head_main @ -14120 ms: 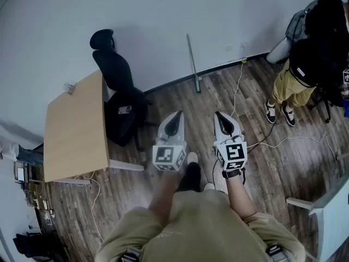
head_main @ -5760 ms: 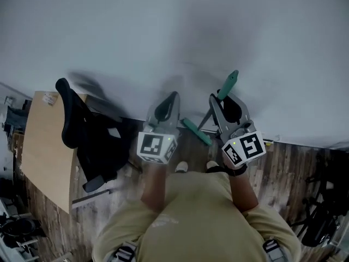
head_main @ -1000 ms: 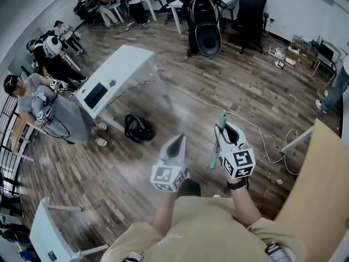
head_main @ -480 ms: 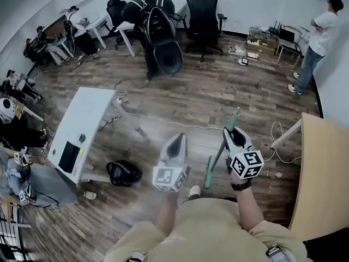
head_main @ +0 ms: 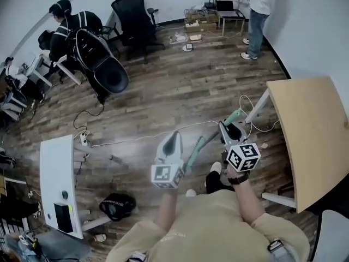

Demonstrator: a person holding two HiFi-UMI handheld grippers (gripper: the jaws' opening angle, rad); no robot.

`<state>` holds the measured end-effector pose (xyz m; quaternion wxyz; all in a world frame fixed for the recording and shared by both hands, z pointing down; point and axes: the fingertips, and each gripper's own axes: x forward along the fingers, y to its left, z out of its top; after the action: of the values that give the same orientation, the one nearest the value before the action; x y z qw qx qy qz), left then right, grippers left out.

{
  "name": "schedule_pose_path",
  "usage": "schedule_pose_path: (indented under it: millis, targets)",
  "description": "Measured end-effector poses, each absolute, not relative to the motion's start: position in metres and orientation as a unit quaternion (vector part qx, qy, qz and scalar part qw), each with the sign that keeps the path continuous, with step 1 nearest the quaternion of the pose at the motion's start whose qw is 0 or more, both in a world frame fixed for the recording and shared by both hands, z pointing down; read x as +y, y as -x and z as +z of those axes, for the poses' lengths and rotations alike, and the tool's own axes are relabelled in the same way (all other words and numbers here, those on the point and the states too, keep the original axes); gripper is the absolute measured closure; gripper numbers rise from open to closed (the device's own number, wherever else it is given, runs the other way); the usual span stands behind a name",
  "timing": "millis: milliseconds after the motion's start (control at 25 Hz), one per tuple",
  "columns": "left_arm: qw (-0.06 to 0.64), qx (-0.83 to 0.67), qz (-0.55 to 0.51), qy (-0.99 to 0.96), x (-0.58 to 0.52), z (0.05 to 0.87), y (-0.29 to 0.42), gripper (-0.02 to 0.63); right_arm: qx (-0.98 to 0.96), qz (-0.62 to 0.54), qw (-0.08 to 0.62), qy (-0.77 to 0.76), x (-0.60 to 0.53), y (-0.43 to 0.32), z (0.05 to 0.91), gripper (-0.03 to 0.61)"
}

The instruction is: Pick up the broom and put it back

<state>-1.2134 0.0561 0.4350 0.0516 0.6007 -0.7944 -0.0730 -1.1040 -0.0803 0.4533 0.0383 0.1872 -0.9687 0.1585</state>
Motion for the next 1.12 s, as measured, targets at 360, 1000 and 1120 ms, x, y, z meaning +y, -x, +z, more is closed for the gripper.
schedule_pose_path:
  millis: [360,1000,1120]
  targets:
    - [-0.003,-0.724,-0.020,-0.689,-0.184,0.410,1.167,0.612,-0.954,0.120,-0.010,-0.275,-0.273,1.059,0.436,0.476]
    - [0.080,-0.525,0.051,-0.846,-0.447,0.487,1.075,0.612,-0.854,0.183,0.025,-0.486,-0.469,0.951,0.520,0.471]
    - [0.078,-0.454,0.073,-0.884,-0.490,0.501,1.055,0.612,-0.826,0.195,0.034,-0.528,-0.494,0.944,0.544,0.471]
